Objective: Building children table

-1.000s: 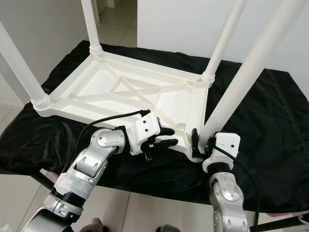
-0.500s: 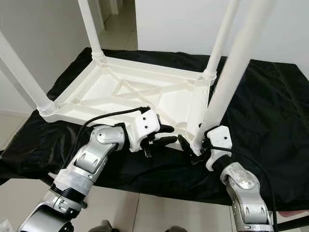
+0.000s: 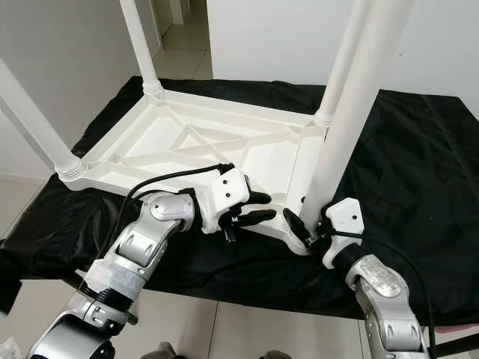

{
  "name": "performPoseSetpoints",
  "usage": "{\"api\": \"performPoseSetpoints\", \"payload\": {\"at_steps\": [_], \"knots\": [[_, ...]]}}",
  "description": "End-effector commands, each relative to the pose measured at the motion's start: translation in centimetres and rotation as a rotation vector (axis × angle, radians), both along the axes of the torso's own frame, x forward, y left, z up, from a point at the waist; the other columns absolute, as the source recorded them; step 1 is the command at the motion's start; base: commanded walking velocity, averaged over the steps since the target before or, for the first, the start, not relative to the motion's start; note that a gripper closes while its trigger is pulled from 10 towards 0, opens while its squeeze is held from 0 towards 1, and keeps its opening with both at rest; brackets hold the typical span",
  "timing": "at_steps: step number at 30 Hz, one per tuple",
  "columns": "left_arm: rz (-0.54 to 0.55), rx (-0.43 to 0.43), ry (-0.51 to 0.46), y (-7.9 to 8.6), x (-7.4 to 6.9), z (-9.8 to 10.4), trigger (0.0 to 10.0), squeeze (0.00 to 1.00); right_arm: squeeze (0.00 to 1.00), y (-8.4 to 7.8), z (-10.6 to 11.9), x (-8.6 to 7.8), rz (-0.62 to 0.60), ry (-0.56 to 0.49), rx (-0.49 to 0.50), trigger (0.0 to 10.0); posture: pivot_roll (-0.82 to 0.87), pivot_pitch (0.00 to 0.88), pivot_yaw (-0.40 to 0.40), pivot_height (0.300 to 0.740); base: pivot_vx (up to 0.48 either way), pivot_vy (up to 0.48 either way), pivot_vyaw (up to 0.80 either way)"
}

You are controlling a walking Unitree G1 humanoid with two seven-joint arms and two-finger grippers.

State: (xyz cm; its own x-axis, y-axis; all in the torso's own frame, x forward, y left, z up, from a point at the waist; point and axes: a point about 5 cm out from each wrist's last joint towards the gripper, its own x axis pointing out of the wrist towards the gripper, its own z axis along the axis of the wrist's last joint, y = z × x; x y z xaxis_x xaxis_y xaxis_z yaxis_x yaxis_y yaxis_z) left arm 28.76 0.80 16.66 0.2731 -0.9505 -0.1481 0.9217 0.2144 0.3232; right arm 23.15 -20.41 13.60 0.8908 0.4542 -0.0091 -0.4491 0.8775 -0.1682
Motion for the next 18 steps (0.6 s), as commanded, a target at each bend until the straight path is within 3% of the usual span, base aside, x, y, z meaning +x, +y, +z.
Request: {"api": "performPoseSetpoints", "payload": {"at_steps": [1, 4, 6, 9, 11, 12, 13, 18], "knots": [[0.075, -0.009, -0.009, 0.4, 0.3, -0.2, 10.0, 0.0, 0.0, 0.2, -0.6, -0.2, -0.015, 0.029, 0.002, 10.0, -0.03, 0.01, 0.047, 0.74, 0.0, 0.0, 0.0], [0.081, -0.009, -0.008, 0.5, 0.3, -0.3, 10.0, 0.0, 0.0, -0.4, -0.2, 0.1, -0.124, 0.007, 0.009, 10.0, -0.03, 0.01, 0.04, 0.74, 0.0, 0.0, 0.0], [0.081, -0.009, -0.008, 0.5, 0.3, -0.3, 10.0, 0.0, 0.0, -0.4, -0.2, 0.1, -0.124, 0.007, 0.009, 10.0, -0.03, 0.01, 0.04, 0.74, 0.0, 0.0, 0.0], [0.085, -0.011, -0.009, 0.5, 0.3, -0.2, 10.0, 0.0, 0.0, -0.6, -0.2, 0.3, -0.258, -0.003, 0.005, 10.0, -0.03, 0.009, 0.031, 0.74, 0.0, 0.0, 0.0], [0.092, -0.015, -0.008, 0.5, 0.3, -0.3, 10.0, 0.0, 0.0, 0.3, -0.2, 0.0, -0.382, -0.009, 0.026, 10.0, -0.03, 0.01, 0.022, 0.74, 0.0, 0.0, 0.0], [0.092, -0.015, -0.008, 0.5, 0.3, -0.3, 10.0, 0.0, 0.0, 0.3, -0.2, 0.0, -0.382, -0.009, 0.026, 10.0, -0.03, 0.01, 0.022, 0.74, 0.0, 0.0, 0.0], [0.095, -0.018, -0.006, 0.4, 0.3, -0.4, 10.0, 0.0, 0.0, 1.0, -0.2, -0.3, -0.476, -0.011, 0.04, 10.0, -0.04, 0.01, 0.019, 0.74, 0.0, 0.0, 0.0], [0.096, -0.021, -0.001, 0.3, 0.2, -0.4, 10.0, 0.0, 0.0, 1.7, -0.6, -0.8, -0.617, -0.001, 0.075, 10.0, -0.04, 0.008, 0.015, 0.74, 0.0, 0.0, 0.0]]}}
